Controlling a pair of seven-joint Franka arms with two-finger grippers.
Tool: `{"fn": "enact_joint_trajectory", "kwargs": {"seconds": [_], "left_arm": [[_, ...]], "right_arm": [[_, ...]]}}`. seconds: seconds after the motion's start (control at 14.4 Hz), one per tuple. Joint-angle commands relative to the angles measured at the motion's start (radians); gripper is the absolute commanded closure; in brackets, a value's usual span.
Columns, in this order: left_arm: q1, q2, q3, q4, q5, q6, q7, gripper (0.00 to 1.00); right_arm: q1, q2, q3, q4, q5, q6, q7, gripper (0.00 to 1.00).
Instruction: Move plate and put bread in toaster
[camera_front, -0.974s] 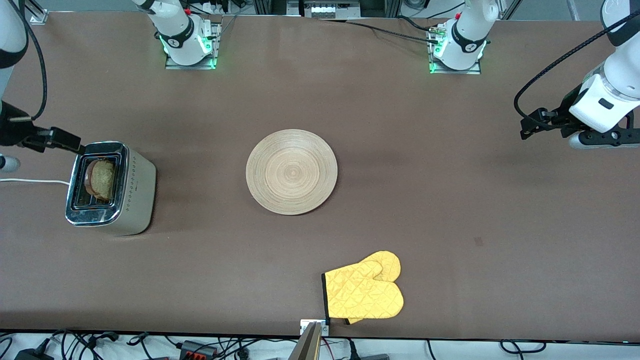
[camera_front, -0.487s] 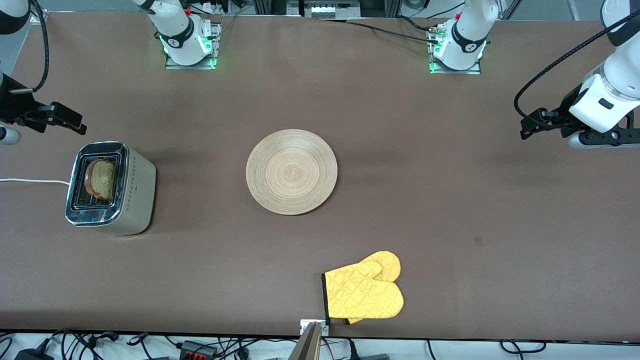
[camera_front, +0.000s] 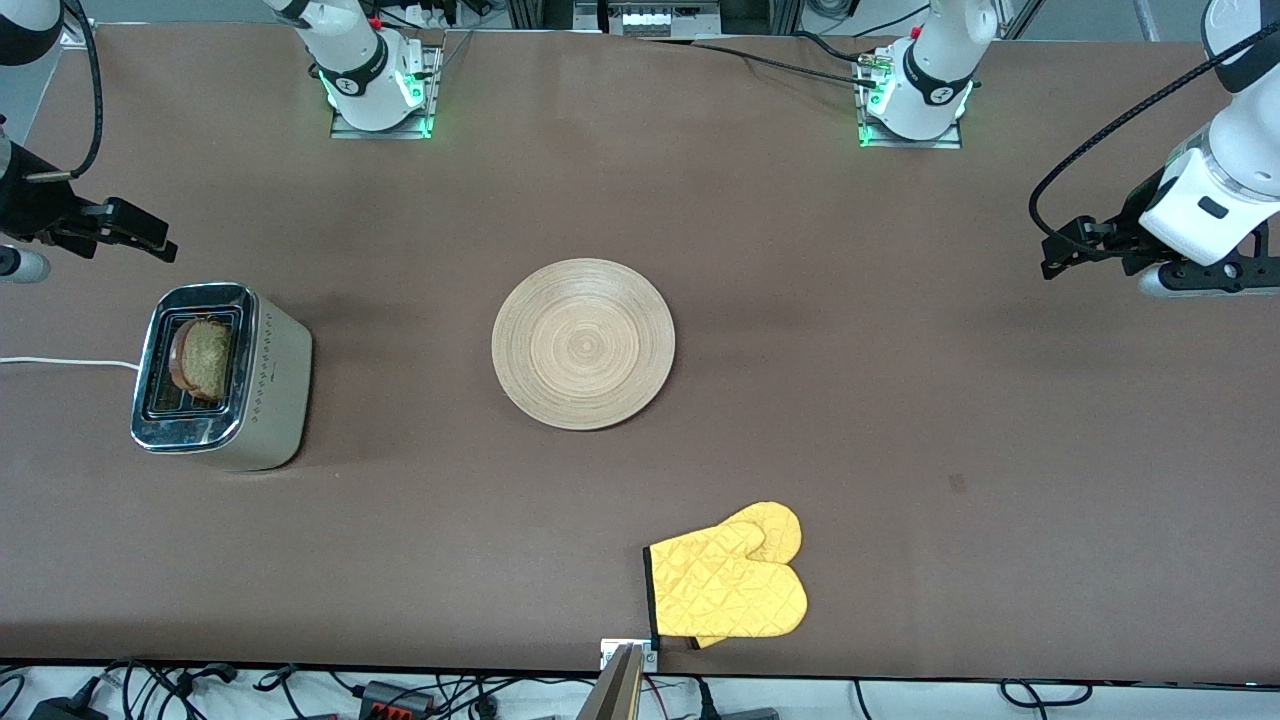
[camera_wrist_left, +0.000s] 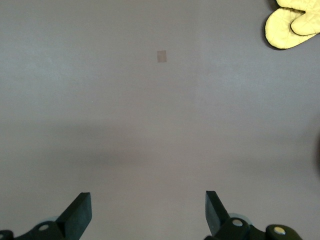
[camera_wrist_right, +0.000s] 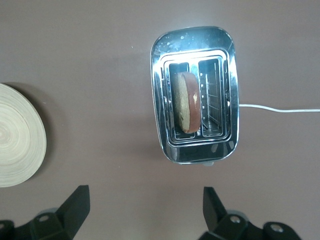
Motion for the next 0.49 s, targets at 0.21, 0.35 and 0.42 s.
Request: {"fn": "enact_joint_trajectory", "kwargs": {"seconds": [0.21, 0.35, 0.42], "left_arm": [[0.001, -0.010, 0.005, 0.002, -0.012, -0.004, -0.004, 0.00], [0.001, -0.010, 0.005, 0.002, -0.012, -0.004, -0.004, 0.00], [0.001, -0.010, 0.005, 0.002, -0.012, -0.004, -0.004, 0.00]], "right_arm": [[-0.007, -0.016, 0.008, -0.017, -0.019, 0.025, -0.010, 0.00], [-0.007, -0.019, 0.008, -0.017, -0.019, 0.020, -0.005, 0.00], [-0.008, -0.020, 0.008, -0.015, -0.016, 0.020, -0.005, 0.00]]}}
